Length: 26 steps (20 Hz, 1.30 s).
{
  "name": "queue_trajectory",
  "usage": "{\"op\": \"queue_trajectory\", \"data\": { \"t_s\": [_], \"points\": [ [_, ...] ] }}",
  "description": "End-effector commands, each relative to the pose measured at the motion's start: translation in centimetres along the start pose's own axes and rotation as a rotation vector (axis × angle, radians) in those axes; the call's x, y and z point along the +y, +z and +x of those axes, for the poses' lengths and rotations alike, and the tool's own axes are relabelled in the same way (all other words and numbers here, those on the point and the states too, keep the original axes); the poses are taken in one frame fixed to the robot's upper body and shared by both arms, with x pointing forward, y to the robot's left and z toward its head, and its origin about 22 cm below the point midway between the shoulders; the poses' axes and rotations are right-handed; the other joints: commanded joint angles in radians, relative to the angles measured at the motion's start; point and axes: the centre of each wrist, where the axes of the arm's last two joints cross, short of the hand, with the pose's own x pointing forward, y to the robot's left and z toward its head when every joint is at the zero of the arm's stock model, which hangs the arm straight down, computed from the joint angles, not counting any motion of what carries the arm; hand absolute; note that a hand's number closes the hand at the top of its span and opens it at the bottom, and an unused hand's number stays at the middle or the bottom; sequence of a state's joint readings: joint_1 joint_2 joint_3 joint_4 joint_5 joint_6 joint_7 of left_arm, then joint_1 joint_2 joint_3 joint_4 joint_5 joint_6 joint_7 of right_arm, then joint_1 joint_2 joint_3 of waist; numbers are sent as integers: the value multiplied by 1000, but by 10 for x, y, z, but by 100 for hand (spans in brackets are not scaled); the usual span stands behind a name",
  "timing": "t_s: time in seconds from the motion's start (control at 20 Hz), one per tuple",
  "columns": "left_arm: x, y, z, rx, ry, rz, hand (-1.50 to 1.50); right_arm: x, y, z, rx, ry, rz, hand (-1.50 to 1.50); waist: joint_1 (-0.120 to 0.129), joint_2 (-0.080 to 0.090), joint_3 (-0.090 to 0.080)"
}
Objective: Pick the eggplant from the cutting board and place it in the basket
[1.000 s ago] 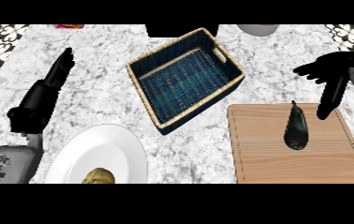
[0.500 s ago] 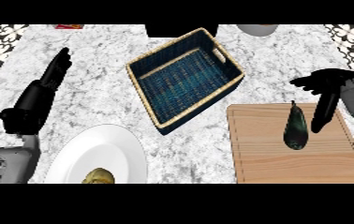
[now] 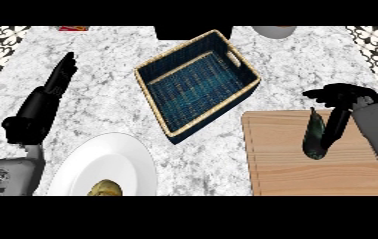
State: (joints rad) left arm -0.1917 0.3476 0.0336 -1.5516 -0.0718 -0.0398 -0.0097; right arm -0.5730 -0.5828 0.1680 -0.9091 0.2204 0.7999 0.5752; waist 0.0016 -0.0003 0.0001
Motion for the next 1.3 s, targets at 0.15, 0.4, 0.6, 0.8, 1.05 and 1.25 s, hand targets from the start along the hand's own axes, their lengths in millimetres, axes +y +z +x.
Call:
{"op": "queue_trajectory", "data": {
  "t_s": [0.15,0.4,0.6,0.8,1.05,1.25],
  "points": [
    [0,15,2,2,20,-13,0,9,-1,-9,11,-18,3,-150,3,-1,0],
    [7,-5,4,20,-6,2,0,16,-7,-27,10,-14,24,-150,-1,0,0],
    [-18,2,8,-16,5,0,0,18,-15,-48,44,-9,32,-150,4,1,0],
    [-2,4,10,-5,1,3,0,38,-24,-17,51,-13,15,-150,2,-1,0],
    [7,3,1,-13,-6,3,0,47,-36,-31,36,-57,37,150,5,2,0],
    [-6,2,8,4,1,0,0,50,-33,-33,4,-60,40,150,2,0,0]
  ]
}}
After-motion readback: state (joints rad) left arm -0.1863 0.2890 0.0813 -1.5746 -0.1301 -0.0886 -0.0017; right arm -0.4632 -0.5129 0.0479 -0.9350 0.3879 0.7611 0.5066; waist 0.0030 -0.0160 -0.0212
